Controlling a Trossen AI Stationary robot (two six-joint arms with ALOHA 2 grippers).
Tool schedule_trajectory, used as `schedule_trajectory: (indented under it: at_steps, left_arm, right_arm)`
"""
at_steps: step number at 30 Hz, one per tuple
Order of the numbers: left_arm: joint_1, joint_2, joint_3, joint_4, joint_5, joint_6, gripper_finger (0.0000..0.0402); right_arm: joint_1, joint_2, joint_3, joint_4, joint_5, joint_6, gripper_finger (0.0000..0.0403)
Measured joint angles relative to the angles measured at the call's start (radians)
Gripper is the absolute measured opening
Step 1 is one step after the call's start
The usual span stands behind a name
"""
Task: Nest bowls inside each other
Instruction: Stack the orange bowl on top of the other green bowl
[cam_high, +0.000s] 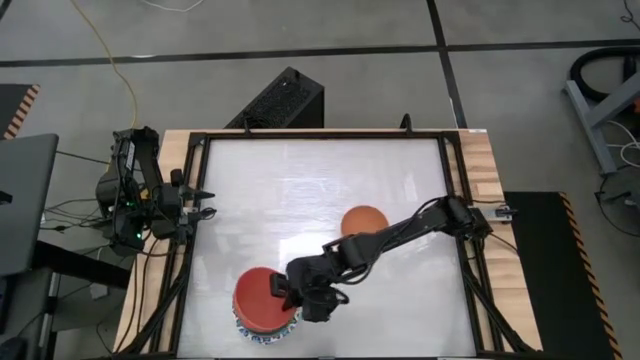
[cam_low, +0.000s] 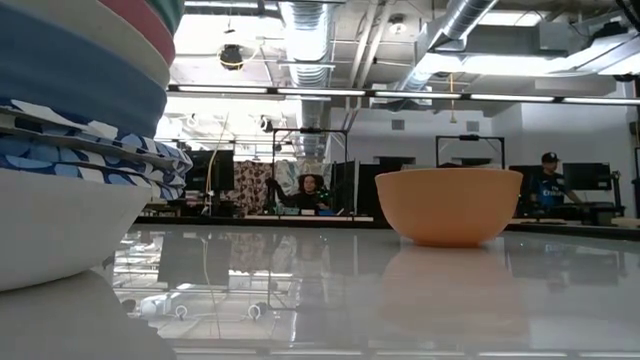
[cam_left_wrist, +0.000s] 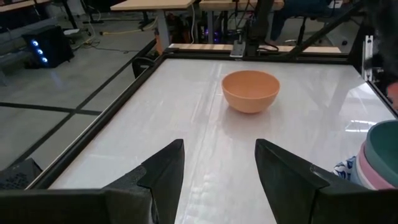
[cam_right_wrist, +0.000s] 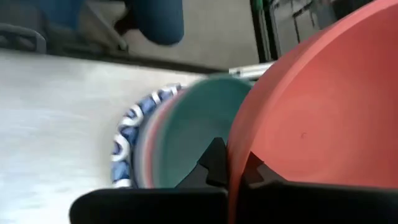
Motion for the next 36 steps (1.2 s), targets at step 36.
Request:
schedule_trajectory:
  at_steps: [36]
  left_arm:
    - [0.0,0.0,0.0,0.0,0.001,0.0,0.0187]
  right_arm:
    - [-0.008,0.118,0.118,-0.21,0.042,0.19,0.0054]
